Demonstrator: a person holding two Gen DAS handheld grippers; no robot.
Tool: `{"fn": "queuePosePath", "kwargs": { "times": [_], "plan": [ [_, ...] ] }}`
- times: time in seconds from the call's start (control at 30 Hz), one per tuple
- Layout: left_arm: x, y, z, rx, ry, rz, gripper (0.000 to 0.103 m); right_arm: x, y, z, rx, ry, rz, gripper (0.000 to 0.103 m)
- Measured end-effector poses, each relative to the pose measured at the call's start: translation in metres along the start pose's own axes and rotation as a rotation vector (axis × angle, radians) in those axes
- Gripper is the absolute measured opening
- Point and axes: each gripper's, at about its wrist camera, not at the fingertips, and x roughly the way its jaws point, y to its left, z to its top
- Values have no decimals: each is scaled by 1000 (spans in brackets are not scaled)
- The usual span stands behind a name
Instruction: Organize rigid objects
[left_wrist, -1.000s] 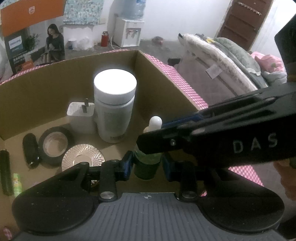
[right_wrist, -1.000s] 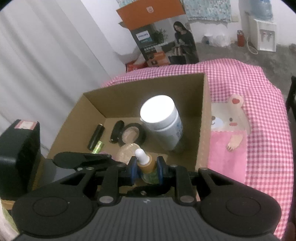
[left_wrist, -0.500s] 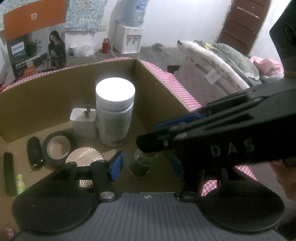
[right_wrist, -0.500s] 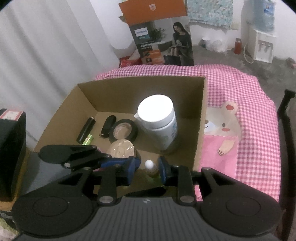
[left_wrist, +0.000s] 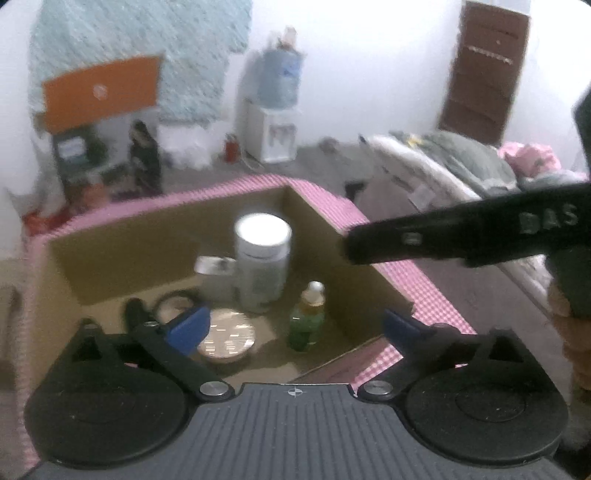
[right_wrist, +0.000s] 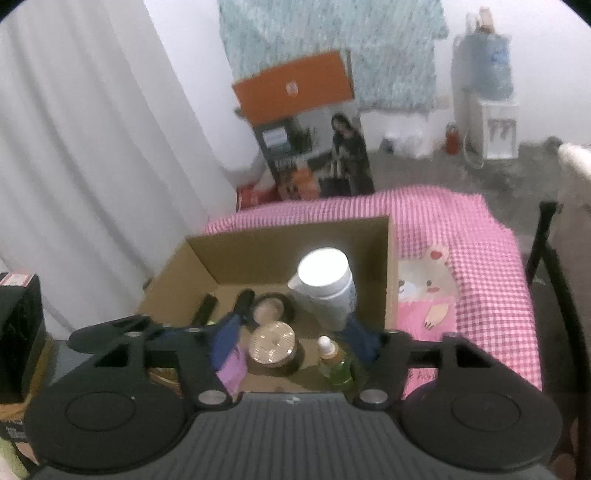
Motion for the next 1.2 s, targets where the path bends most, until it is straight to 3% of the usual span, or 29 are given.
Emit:
{"fn": "queuePosePath", "kwargs": {
  "times": [0.07, 0.17, 0.4, 0.7, 0.83, 1.2],
  "plan": [
    [-17, 5, -3, -11, -27, 43, 103, -14, 8, -6, -8, -33, -12, 82],
    [-41, 15, -10, -52, -62, 124, 103, -30, 19, -16, -3, -75, -35, 102],
    [-67, 37, -27, -159, -67, 256, 103, -37, 39, -39, 11, -81, -82, 103],
    [-57, 45, -43, -195, -12, 448, 103, -11, 74, -61, -128, -58, -243, 103],
    [-55, 48, -41, -174, 6, 476, 103, 2, 79, -65, -156, -33, -263, 103],
    [-56, 54, -38, -223, 17, 450, 103, 26, 78, -60, -139, 3, -318, 103]
  ]
}}
